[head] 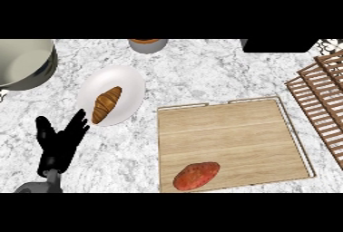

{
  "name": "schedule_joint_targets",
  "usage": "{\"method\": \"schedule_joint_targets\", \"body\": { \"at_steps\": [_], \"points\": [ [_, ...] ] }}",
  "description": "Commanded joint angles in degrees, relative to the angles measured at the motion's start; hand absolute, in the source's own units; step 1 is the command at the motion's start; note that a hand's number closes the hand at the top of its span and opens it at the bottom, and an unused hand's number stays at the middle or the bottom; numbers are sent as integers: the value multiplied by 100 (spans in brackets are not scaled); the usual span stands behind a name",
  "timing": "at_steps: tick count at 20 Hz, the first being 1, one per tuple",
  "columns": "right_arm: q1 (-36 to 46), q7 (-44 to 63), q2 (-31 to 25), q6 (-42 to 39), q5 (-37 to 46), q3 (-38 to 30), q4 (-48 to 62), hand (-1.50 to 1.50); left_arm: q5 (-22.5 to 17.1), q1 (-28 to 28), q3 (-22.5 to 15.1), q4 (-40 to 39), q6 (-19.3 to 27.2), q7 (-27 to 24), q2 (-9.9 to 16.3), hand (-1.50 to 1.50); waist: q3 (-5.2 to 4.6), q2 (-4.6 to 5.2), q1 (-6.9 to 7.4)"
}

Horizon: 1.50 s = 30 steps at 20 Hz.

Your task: Pick the squash from the tray and place it in the tiered shelf

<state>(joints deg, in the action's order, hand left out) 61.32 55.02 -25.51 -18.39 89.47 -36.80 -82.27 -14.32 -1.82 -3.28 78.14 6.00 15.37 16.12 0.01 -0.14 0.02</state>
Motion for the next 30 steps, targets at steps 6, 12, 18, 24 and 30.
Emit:
{"method": "schedule_joint_targets", "body": {
  "at_steps": [6,12,18,24,30],
  "points": [
    [-890,-298,-578,448,-636,-373,470,150,212,297,-82,195,28,-78,-208,0,0,9,22],
    [-1064,-329,-904,747,-914,-150,747,150,56,-182,255,-196,-266,72,-97,0,-2,14,11],
    [-1148,-617,-1178,1148,-1402,-112,1205,150,143,213,265,384,-219,273,-71,0,0,15,53],
    [-1289,-283,-1345,359,-1499,228,879,150,22,78,457,228,-476,287,3,0,-3,5,35],
    [-1276,81,-1065,2017,-1510,-116,700,-150,362,-143,264,-327,-254,-129,-396,0,-1,26,27]
  ]
}}
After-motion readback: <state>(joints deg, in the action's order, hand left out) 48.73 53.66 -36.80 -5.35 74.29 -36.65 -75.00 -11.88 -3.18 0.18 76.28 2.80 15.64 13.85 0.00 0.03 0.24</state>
